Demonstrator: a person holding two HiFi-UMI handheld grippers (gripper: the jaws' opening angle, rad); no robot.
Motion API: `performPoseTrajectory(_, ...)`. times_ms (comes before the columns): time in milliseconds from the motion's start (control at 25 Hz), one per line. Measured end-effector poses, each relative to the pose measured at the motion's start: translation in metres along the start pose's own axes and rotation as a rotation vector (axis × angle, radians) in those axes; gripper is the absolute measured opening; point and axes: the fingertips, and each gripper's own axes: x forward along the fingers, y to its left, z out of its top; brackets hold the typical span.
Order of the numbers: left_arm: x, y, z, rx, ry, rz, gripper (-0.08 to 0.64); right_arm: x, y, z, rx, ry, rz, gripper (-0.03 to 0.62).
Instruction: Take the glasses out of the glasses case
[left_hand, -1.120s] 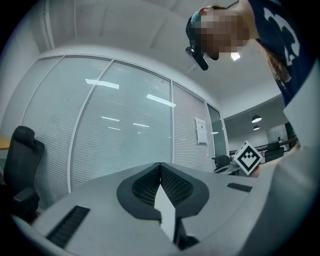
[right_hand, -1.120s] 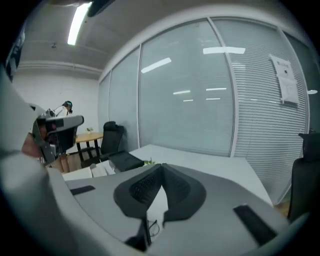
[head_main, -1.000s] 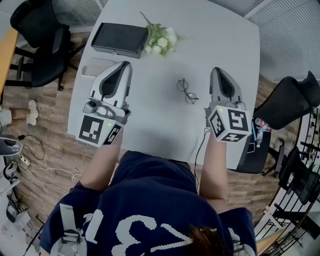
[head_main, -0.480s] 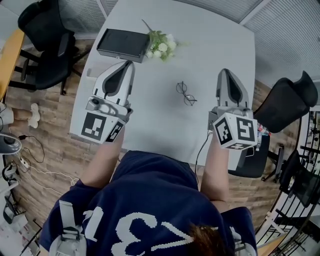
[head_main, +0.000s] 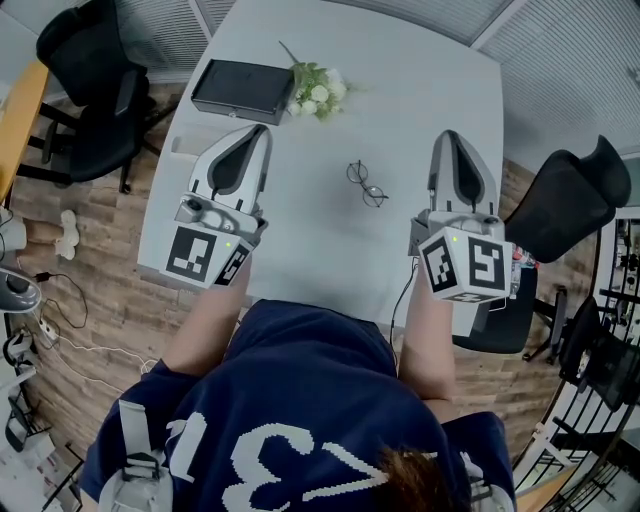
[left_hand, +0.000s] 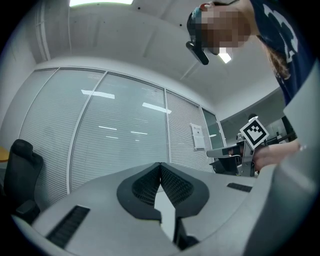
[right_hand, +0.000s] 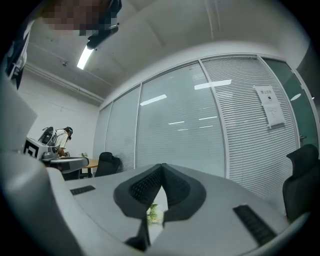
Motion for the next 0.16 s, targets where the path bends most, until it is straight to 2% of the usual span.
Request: performPoseTrajectory(160,-0.0011,-0.0018,0.0018,-0.003,-0.003,0.000,0.014,-0.0046,0.0013,0.0077,-0.004,-0.020,-0.003,0.025)
